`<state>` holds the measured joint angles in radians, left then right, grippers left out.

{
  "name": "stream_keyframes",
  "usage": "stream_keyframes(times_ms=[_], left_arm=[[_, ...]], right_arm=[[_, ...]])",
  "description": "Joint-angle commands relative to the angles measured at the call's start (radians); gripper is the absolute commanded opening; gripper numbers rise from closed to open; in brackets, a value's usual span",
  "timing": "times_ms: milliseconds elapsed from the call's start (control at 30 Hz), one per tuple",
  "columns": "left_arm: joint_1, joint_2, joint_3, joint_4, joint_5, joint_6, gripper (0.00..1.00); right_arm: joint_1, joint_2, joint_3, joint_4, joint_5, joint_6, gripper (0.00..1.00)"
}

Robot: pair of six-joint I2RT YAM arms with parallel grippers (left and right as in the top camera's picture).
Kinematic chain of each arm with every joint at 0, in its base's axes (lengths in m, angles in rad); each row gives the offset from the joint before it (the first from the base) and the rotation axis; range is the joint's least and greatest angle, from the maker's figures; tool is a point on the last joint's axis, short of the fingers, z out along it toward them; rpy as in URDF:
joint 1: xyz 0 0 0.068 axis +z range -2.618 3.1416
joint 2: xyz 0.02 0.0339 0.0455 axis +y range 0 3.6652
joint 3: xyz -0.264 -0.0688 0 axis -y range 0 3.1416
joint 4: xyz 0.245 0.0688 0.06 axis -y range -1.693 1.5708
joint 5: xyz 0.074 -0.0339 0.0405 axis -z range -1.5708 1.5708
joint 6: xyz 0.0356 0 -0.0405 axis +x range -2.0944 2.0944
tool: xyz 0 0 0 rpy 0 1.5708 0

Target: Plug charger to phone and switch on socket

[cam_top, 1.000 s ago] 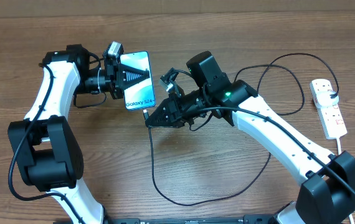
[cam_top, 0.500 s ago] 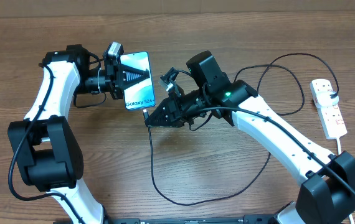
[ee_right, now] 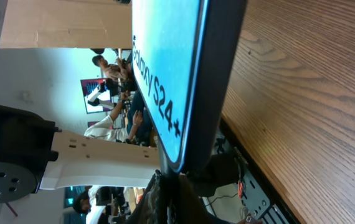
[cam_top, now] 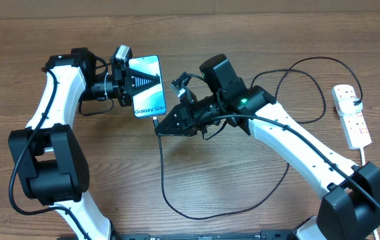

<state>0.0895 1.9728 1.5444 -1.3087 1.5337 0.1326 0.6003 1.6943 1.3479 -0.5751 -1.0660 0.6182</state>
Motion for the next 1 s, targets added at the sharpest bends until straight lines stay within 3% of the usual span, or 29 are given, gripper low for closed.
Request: stream_keyframes(times_ms=[0, 967], left_arm=[[0.000, -0.045, 0.013, 0.000, 0.047, -0.006, 0.04], [-0.024, -0.045, 0.013, 0.005, 0.047, -0.026, 0.05]], right_arm=[[0.001, -0.002, -0.006, 0.006, -0.008, 0.008, 0.04], [0.027, -0.002, -0.006, 0.025, 0.012, 0.037, 0.04]])
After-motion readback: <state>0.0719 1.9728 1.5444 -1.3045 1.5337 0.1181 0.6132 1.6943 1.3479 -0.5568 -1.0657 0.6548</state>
